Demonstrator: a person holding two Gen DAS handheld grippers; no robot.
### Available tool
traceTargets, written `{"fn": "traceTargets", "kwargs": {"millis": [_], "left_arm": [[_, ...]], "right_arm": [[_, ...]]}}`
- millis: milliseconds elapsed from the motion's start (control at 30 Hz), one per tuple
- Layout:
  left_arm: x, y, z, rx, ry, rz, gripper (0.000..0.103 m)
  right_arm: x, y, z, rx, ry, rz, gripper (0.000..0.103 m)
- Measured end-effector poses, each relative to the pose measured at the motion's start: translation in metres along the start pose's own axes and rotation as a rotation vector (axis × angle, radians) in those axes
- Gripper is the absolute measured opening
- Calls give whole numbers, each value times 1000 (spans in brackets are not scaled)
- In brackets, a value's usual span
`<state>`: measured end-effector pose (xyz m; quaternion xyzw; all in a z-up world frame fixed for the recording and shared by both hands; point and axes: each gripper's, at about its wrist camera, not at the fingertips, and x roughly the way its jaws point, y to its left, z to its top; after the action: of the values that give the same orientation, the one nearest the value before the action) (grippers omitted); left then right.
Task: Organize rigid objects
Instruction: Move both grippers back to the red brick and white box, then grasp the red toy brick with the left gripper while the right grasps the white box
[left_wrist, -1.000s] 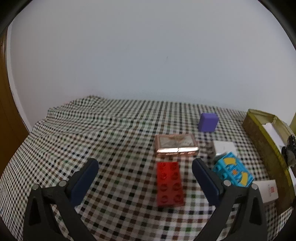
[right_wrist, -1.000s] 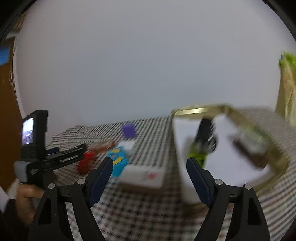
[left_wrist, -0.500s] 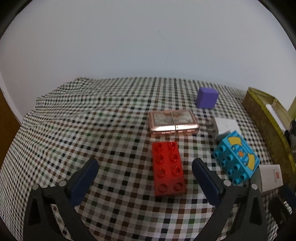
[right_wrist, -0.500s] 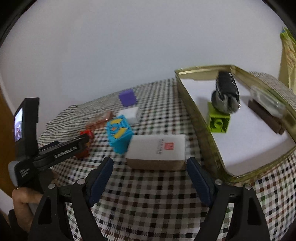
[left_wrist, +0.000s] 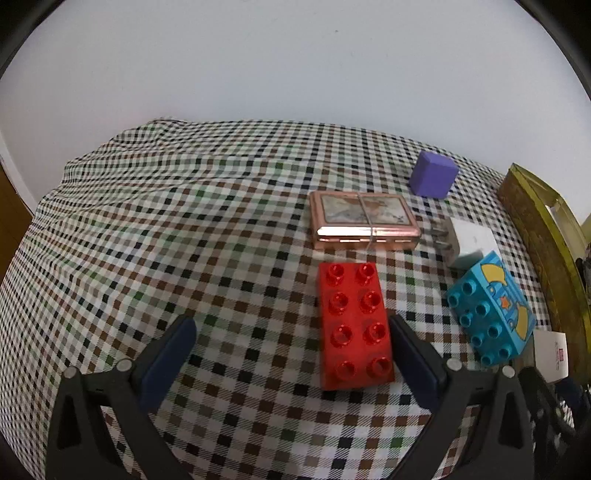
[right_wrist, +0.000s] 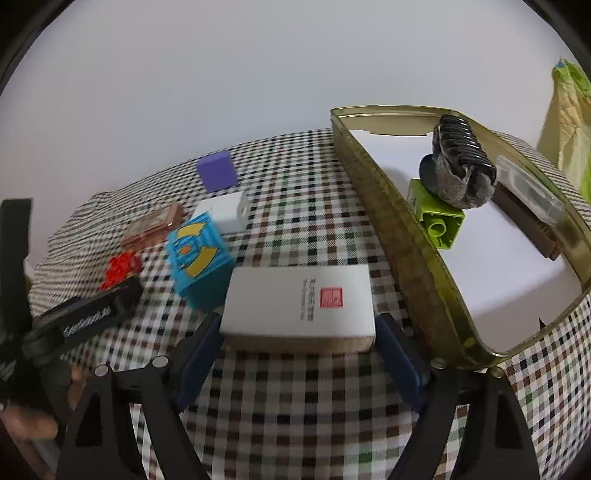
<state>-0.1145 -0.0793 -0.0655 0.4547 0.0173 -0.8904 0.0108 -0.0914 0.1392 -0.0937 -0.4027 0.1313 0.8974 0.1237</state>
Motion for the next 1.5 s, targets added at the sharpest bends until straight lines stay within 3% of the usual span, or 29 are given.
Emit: {"fn": "traceTargets", "kwargs": {"millis": [100, 167, 400, 433, 500, 567, 833, 967, 1167, 1333, 1400, 1500], "left_arm": [[1, 0, 0, -1, -1, -3, 102], [1, 1, -1, 2, -3, -6, 100], [-7, 2, -2, -8, -39, -9, 67], [-7, 3, -2, -8, -43, -8, 64], [-12, 1, -5, -16, -52, -11, 43], [-12, 2, -4, -21, -58, -16, 33], [-13, 1, -6, -29, -59, -27, 33], [-14, 6, -5, -62, -72, -62, 31], [-39, -4, -9, -50, -191, -100, 31], [-63, -3, -12, -62, -319, -202, 31], [-75, -5, -14, -55, -386, -246, 31], [-88, -16, -18, -1, -472, -234, 31]], "right_arm": [[7, 7, 4, 6, 12, -26, 97], [10, 11, 5, -12, 24, -59, 98], [8, 12, 2, -49, 24, -39, 97], [7, 11, 3, -53, 24, -38, 95], [3, 7, 1, -55, 16, -20, 90], [-5, 7, 1, -55, 8, 25, 80], [-21, -14, -2, -15, -10, 246, 79], [-45, -8, -4, -59, -108, 285, 79], [-87, -7, -7, -156, -339, 180, 79], [-96, 1, -3, -249, -456, 110, 79], [-104, 0, -2, -294, -542, 76, 79], [-112, -6, -1, -341, -647, 22, 79]]}}
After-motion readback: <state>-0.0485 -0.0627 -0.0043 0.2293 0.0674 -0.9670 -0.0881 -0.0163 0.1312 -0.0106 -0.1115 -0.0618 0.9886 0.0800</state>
